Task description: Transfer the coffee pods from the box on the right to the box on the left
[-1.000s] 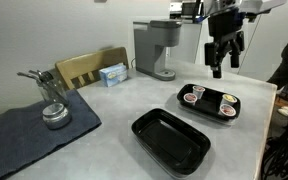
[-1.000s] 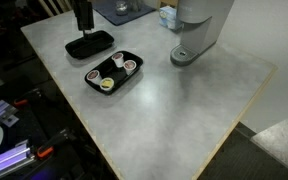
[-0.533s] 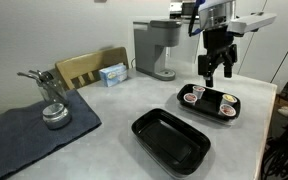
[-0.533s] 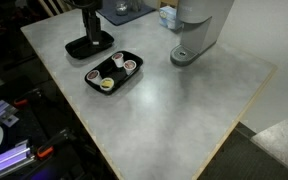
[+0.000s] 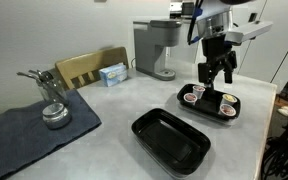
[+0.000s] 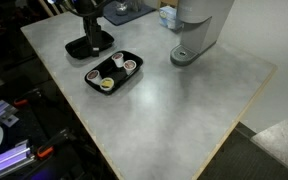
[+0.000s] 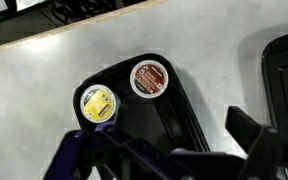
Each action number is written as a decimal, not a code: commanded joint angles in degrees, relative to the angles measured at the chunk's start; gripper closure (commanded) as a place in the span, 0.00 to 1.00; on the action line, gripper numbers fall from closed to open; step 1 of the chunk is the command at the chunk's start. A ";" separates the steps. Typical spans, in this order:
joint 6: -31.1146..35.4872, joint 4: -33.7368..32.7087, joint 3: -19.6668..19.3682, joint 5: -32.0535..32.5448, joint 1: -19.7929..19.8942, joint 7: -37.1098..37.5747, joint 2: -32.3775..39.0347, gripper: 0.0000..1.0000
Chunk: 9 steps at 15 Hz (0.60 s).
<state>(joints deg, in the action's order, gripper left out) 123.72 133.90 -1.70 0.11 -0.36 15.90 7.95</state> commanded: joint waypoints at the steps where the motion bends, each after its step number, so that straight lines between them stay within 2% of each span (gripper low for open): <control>1: 0.06 -3.24 -0.55 0.23 0.71 -2.06 6.30 0.00; 9: -1.87 -9.87 -3.27 1.01 0.88 -0.84 14.75 0.00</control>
<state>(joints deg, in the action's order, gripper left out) 123.64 127.15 -4.36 0.52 -0.07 15.03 19.50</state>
